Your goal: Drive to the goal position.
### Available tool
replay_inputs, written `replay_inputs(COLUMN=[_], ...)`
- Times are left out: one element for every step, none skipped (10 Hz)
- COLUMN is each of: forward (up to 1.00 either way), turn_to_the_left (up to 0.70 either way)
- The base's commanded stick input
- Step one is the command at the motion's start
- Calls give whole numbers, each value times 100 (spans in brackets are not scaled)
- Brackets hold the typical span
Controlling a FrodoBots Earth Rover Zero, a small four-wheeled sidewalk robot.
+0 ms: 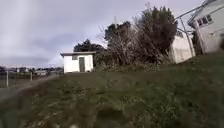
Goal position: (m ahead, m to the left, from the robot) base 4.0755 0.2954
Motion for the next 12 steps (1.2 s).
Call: replay_inputs(forward=[66, 66, 66, 66, 66, 66, 66, 66, 66, 66, 66, 66], turn_to_the_left=[0, 0, 0, 0, 0, 0, 0, 0, 0, 0, 0, 0])
